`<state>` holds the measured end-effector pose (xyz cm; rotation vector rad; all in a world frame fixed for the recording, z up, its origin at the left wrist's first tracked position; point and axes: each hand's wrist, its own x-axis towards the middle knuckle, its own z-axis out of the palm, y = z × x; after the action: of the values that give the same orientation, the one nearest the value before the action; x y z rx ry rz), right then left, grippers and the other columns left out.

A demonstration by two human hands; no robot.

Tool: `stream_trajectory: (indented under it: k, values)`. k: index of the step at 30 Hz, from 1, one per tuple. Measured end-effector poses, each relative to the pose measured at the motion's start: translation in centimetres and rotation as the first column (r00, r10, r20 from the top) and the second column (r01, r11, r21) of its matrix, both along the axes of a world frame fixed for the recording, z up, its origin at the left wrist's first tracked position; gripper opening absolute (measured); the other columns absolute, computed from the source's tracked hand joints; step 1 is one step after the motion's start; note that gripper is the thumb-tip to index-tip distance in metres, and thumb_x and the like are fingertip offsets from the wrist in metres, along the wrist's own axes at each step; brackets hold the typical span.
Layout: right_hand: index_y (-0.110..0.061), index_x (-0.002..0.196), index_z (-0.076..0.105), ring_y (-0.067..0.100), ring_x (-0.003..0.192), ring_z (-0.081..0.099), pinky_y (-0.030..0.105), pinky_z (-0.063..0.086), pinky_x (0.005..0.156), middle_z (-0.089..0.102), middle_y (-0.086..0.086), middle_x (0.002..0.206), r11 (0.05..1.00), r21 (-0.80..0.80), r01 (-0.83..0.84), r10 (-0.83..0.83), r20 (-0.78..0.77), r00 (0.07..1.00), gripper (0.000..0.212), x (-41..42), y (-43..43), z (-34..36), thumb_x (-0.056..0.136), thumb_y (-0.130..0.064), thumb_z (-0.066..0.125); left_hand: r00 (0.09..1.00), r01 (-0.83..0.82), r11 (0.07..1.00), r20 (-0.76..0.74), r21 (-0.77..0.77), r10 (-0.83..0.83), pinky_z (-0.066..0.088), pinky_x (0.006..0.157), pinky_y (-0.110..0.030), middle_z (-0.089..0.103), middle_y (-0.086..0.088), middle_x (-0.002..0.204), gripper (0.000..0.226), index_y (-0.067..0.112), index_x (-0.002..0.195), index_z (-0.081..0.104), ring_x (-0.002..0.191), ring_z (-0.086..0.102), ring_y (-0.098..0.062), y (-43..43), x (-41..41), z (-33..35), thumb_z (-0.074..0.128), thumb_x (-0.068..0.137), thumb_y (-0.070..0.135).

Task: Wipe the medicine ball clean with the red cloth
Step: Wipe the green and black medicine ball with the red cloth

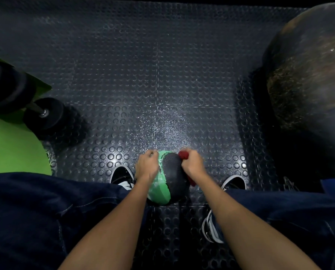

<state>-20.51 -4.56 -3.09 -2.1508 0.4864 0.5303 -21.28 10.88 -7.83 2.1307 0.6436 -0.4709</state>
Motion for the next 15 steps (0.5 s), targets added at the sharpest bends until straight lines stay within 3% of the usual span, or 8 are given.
stream_trajectory:
  k: [2, 4, 7, 9, 12, 15]
  values:
    - [-0.014, 0.112, 0.068, 0.017, 0.102, 0.058, 0.020, 0.041, 0.090, 0.066, 0.003, 0.109, 1.000, 0.026, 0.004, -0.006, 0.074, 0.997, 0.054, -0.2, 0.9, 0.1, 0.075, 0.018, 0.046, 1.000, 0.014, 1.000, -0.002, 0.026, -0.014, 0.047, 0.076, -0.032, 0.062, 0.001, 0.101, 0.038, 0.019, 0.127, 0.059, 0.080, 0.054, -0.012, -0.1, 0.0, 0.0, 0.036, 0.106, 0.041]
    - [-0.020, 0.106, 0.072, 0.011, 0.102, 0.056, 0.021, 0.043, 0.094, 0.065, -0.004, 0.111, 0.993, 0.112, -0.046, 0.032, 0.123, 0.992, 0.058, -0.4, 1.2, 0.4, 0.072, 0.019, 0.047, 1.000, 0.008, 0.999, 0.000, 0.039, -0.008, 0.047, 0.082, -0.035, 0.063, 0.000, 0.110, 0.039, 0.022, 0.130, 0.057, 0.087, 0.057, -0.015, 0.0, 0.0, -0.1, 0.035, 0.105, 0.042]
    - [-0.020, 0.090, 0.075, 0.010, 0.093, 0.062, 0.018, 0.047, 0.083, 0.071, -0.002, 0.097, 0.961, 0.262, -0.089, 0.060, 0.119, 0.991, 0.053, 0.1, 0.1, 1.1, 0.072, 0.020, 0.046, 1.000, -0.013, 0.999, -0.005, 0.038, 0.014, 0.043, 0.070, -0.029, 0.056, 0.009, 0.084, 0.037, 0.021, 0.128, 0.059, 0.075, 0.052, -0.012, -0.3, 0.2, 0.0, 0.037, 0.105, 0.039]
    - [-0.012, 0.090, 0.075, 0.005, 0.081, 0.061, 0.014, 0.047, 0.074, 0.070, 0.000, 0.090, 0.952, 0.303, -0.052, 0.017, 0.116, 0.993, 0.047, 0.9, -1.1, 1.7, 0.074, 0.020, 0.044, 0.999, -0.044, 0.999, -0.030, 0.015, 0.044, 0.035, 0.062, -0.024, 0.053, 0.011, 0.079, 0.036, 0.019, 0.126, 0.061, 0.066, 0.047, -0.009, -0.4, 0.7, -0.1, 0.040, 0.105, 0.039]
    - [-0.022, 0.097, 0.072, 0.013, 0.081, 0.061, 0.015, 0.046, 0.065, 0.069, 0.002, 0.098, 0.974, 0.213, -0.071, 0.044, 0.131, 0.990, 0.050, 2.3, -2.4, 1.6, 0.079, 0.016, 0.046, 0.978, -0.210, 0.969, -0.036, -0.130, 0.207, 0.041, 0.063, -0.027, 0.061, 0.003, 0.084, 0.036, 0.010, 0.122, 0.062, 0.064, 0.046, -0.013, -0.5, 2.1, 0.4, 0.045, 0.104, 0.036]
    - [-0.026, 0.111, 0.067, 0.019, 0.099, 0.059, 0.027, 0.047, 0.084, 0.066, 0.002, 0.112, 0.984, 0.075, -0.159, 0.145, 0.169, 0.975, 0.054, 2.8, -2.6, 1.0, 0.079, 0.014, 0.050, 0.971, -0.184, 0.952, 0.104, -0.245, 0.214, 0.048, 0.078, -0.027, 0.066, -0.004, 0.112, 0.032, 0.008, 0.127, 0.061, 0.088, 0.056, -0.012, -0.4, 3.3, 2.3, 0.045, 0.105, 0.025]
